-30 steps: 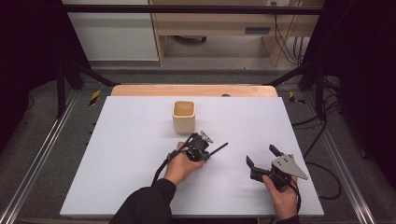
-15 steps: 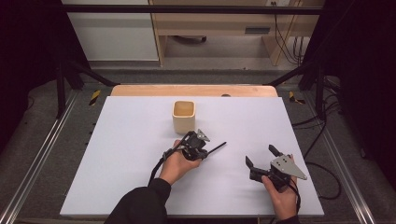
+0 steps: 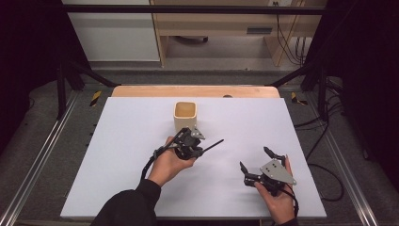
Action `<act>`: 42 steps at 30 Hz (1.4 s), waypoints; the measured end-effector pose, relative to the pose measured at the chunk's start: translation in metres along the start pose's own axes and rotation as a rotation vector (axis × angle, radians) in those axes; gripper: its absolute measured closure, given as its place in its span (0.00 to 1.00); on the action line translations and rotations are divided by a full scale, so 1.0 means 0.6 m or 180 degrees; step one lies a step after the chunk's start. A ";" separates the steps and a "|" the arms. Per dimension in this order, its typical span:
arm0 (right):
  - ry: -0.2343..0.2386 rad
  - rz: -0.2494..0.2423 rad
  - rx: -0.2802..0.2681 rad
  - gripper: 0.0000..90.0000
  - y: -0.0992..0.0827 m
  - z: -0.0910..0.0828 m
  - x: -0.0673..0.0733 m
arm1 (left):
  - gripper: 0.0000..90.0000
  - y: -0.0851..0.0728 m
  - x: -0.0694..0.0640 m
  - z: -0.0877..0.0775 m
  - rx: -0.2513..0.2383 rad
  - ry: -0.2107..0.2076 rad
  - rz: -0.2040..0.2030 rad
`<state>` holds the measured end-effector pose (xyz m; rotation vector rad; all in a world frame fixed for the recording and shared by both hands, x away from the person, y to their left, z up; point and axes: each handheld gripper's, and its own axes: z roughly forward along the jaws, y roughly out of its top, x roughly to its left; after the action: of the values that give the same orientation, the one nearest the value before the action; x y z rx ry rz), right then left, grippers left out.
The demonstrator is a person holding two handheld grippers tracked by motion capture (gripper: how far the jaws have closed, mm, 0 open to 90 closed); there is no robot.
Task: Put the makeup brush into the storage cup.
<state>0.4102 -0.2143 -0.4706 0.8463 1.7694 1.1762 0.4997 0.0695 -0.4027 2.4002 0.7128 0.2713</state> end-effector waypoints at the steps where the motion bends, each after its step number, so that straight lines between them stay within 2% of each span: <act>1: -0.0006 -0.0061 0.0013 0.05 0.002 0.000 0.005 | 0.93 -0.001 0.001 -0.005 -0.0016 0.0013 0.0006; 6: 0.0021 -0.0302 0.0051 0.05 0.010 0.004 0.027 | 0.93 -0.008 0.006 -0.027 -0.0104 -0.0038 -0.0004; 9: 0.0046 -0.0459 0.0090 0.05 0.022 0.010 0.045 | 0.93 -0.014 0.006 -0.035 -0.0105 -0.0074 0.0036; 16: 0.0218 -0.1180 0.0240 0.08 0.051 0.028 0.093 | 0.93 -0.021 0.008 -0.056 -0.0093 -0.0065 0.0102; 19: 0.0204 -0.1399 0.0391 0.09 0.067 0.038 0.099 | 0.93 -0.024 0.010 -0.065 -0.0083 -0.0051 0.0097; 24: 0.0246 -0.1665 0.0391 0.09 0.096 0.048 0.103 | 0.93 -0.029 0.012 -0.074 -0.0101 -0.0062 0.0088; 26: 0.0271 -0.1779 0.0404 0.13 0.104 0.051 0.105 | 0.93 -0.030 0.014 -0.077 -0.0086 -0.0063 0.0089; 29: 0.0300 -0.1790 0.0411 0.14 0.108 0.055 0.110 | 0.93 -0.033 0.016 -0.078 -0.0081 -0.0065 0.0076; 35: 0.0296 -0.1980 0.0383 0.11 0.104 0.061 0.122 | 0.93 -0.038 0.016 -0.077 -0.0100 -0.0080 0.0045; 42: 0.0294 -0.2136 0.0375 0.11 0.103 0.071 0.130 | 0.93 -0.036 0.014 -0.077 -0.0093 -0.0116 0.0076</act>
<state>0.4204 -0.1103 -0.4427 0.2138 1.9881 0.6766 0.4814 0.1115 -0.3793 2.3809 0.6596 0.2454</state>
